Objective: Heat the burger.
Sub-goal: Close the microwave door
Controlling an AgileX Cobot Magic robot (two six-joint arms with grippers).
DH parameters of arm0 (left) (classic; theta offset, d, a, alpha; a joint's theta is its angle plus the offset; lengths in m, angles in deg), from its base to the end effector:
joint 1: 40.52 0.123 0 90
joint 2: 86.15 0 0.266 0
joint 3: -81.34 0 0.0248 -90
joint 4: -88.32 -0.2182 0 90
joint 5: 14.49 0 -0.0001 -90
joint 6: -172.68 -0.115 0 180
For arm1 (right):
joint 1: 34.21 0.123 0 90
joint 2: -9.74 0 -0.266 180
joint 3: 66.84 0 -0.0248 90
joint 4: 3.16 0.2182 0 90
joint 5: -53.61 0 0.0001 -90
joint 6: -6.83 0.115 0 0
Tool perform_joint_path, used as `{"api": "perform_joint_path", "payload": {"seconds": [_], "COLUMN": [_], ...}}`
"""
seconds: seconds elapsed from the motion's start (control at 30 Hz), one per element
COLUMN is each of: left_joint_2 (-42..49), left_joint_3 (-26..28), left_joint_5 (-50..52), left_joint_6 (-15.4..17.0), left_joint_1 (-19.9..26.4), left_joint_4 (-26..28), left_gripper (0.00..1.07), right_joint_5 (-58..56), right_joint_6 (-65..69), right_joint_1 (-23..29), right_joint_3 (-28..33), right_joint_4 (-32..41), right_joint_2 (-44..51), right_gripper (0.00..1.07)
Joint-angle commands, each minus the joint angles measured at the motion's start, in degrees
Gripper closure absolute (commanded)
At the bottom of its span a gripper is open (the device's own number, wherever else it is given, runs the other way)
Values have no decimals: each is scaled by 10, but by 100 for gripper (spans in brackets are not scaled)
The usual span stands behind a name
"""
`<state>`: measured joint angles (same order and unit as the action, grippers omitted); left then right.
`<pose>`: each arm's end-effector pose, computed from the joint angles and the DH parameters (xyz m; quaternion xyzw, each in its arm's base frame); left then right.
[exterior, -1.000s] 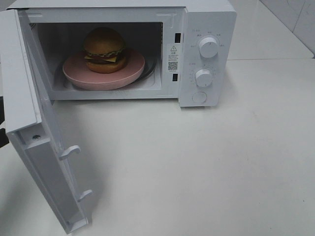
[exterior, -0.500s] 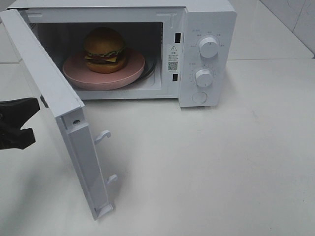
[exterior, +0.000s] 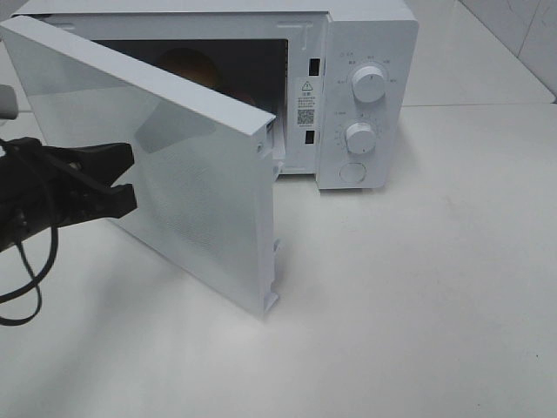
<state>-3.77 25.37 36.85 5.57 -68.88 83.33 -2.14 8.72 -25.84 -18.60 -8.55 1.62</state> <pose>0.2309 -0.1335 0.1776 0.1468 0.7650 -0.2297 0.5835 0.0120 -0.0073 0.2591 -0.0471 0.8273 0.0030 0.5597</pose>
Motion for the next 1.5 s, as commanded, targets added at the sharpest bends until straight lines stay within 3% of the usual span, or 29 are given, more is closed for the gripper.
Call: {"api": "perform_joint_path", "payload": {"seconds": [0.03,0.27,0.33,0.5,0.57,0.67,1.07,1.33,1.5], "left_joint_2": [-29,-73,-92,-111,-136,-152,-217,-261,-281], "left_joint_3": [32,91,119,146,186,218,345,433,470], "left_joint_5": [6,3,3,2,2,1,-14,-37,-42], "left_joint_6": [-33,-96,-129,-155,-186,-209,-283,-362,-387], "left_joint_1": [-42,-104,-127,-143,-159,-167,-198,-207,-207], "left_joint_4": [62,160,209,256,310,345,447,521,530], "left_gripper": [107,107,107,107,107,107,107,107,107], "right_joint_5": [7,7,7,7,7,7,7,7,7], "right_joint_6": [3,3,3,3,3,3,3,3,3], "right_joint_1": [-2,-2,-2,-2,-2,-2,-2,-2,-2], "right_joint_3": [1,1,1,1,1,1,1,1,1], "right_joint_4": [-2,-2,-2,-2,-2,-2,-2,-2,-2], "right_joint_2": [14,14,14,14,14,14,14,14,14], "right_gripper": [33,33,33,33,33,33,33,33,33]}}
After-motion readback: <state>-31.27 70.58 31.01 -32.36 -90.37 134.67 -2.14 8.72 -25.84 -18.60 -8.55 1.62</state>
